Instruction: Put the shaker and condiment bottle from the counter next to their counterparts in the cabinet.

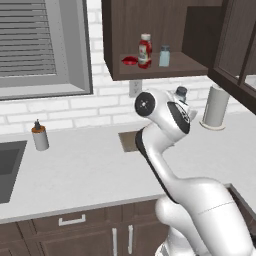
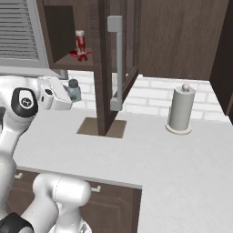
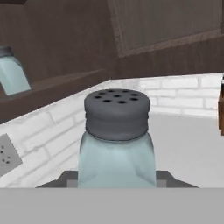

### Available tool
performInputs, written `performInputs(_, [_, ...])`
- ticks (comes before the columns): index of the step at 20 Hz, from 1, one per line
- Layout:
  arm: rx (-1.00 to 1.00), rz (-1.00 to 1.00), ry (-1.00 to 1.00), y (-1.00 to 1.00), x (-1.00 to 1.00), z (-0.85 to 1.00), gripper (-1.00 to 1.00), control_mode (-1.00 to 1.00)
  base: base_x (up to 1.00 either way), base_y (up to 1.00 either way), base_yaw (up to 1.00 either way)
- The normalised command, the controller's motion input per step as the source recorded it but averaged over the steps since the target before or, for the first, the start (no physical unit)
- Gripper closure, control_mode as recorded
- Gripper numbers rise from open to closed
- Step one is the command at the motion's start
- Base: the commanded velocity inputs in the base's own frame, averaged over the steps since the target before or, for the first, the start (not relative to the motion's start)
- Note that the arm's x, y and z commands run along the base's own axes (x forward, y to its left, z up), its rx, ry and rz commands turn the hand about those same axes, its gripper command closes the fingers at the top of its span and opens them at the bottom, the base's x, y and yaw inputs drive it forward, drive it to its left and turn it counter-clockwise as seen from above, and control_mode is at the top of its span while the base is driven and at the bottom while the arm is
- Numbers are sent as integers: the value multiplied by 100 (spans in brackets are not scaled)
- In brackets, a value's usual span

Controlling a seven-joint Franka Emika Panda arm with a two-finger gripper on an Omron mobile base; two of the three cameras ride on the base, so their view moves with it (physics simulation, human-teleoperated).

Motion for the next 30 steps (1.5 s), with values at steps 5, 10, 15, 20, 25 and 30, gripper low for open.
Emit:
performInputs(5, [-3, 10, -1, 0, 2, 45, 100, -100, 0, 0, 0])
performInputs(10, [0, 6, 6, -9, 36, 27, 100, -100, 0, 0, 0])
performInputs(15, [0, 7, 2, -5, 6, 41, 100, -100, 0, 0, 0])
performInputs(20, [0, 10, 0, 0, -5, 52, 100, -100, 0, 0, 0])
performInputs(25, [-1, 15, 0, 0, -13, 44, 100, -100, 0, 0, 0])
performInputs(30, [-7, 24, 0, 8, 0, -1, 100, -100, 0, 0, 0])
